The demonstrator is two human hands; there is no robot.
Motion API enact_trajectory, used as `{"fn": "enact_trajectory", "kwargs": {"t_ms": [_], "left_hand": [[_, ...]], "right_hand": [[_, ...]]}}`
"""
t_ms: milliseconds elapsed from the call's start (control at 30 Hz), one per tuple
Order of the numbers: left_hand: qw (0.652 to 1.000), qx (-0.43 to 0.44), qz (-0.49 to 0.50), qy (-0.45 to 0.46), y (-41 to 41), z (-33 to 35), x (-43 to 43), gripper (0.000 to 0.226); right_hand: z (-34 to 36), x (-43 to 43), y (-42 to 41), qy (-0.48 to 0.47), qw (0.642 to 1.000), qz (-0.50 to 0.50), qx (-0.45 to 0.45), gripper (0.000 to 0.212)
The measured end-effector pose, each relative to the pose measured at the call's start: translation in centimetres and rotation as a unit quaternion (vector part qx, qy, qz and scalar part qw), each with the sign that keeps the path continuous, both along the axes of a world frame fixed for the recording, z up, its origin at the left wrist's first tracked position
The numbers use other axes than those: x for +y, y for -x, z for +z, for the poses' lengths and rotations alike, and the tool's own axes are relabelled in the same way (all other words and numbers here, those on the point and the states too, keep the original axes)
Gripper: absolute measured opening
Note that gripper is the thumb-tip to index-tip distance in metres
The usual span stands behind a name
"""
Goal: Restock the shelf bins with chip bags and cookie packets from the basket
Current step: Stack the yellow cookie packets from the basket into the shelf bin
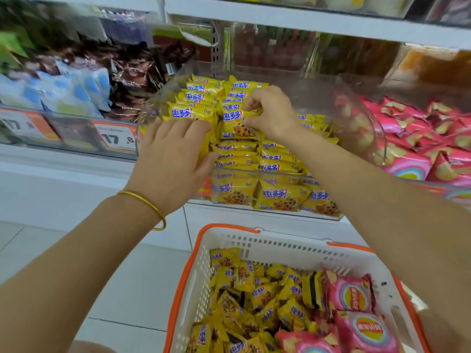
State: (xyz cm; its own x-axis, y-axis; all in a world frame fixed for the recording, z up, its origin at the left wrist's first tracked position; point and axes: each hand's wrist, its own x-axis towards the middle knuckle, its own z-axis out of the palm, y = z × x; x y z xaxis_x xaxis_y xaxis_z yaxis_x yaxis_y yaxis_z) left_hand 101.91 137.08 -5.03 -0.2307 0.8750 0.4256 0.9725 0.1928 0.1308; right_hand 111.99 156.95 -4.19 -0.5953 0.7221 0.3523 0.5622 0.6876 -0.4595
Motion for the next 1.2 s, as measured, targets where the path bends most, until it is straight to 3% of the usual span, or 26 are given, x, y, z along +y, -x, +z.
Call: {"fn": "enact_trajectory", "kwargs": {"t_ms": [200, 300, 400, 467, 500, 600, 667, 767, 900, 1067, 1200], "left_hand": [[1.0, 0.0, -0.024, -0.016, -0.3, 0.2, -0.3, 0.057], [0.993, 0.015, -0.059, -0.097, -1.2, 1.0, -1.5, 0.039], [0.982, 0.011, -0.136, -0.134, -2.8, 1.0, -3.4, 0.027], [0.983, 0.012, -0.168, -0.079, -3.5, -0.3, -4.5, 0.025], [0.984, 0.022, -0.173, -0.036, -3.6, -1.4, -5.0, 0.026], [0.978, 0.031, -0.171, 0.117, -3.3, -4.2, -6.0, 0.034], [0.972, 0.026, -0.159, 0.173, -2.9, -5.4, -6.3, 0.043], [0.966, 0.039, -0.118, 0.225, -2.8, -6.2, -6.0, 0.049], [0.959, 0.048, -0.098, 0.263, -2.1, -6.6, -4.8, 0.038], [0.957, 0.025, -0.078, 0.277, -1.1, -7.2, -4.2, 0.033], [0.946, 0.006, -0.065, 0.316, -0.7, -7.5, -4.1, 0.033]], "right_hand": [[0.1, -0.9, -0.2, 0.023, 0.999, 0.006, -0.024, 0.027], [1.7, -3.0, -1.8, -0.061, 0.994, -0.043, -0.079, 0.035], [2.8, -8.7, -5.6, -0.089, 0.993, -0.005, 0.073, 0.025], [0.9, -12.9, -8.2, 0.015, 0.982, 0.071, 0.172, 0.018], [-1.1, -14.4, -8.9, 0.088, 0.977, 0.092, 0.169, 0.02], [-11.1, -15.7, -8.6, 0.249, 0.965, 0.085, 0.008, 0.013], [-18.7, -15.0, -7.6, 0.269, 0.952, 0.044, -0.138, 0.016], [-26.3, -14.4, -5.9, 0.216, 0.944, 0.047, -0.247, 0.037], [-29.7, -13.7, -3.1, 0.011, 0.916, 0.091, -0.39, 0.053], [-31.5, -13.0, -0.7, -0.08, 0.882, 0.053, -0.461, 0.038], [-30.3, -13.2, -2.1, -0.032, 0.9, 0.074, -0.428, 0.034]]}}
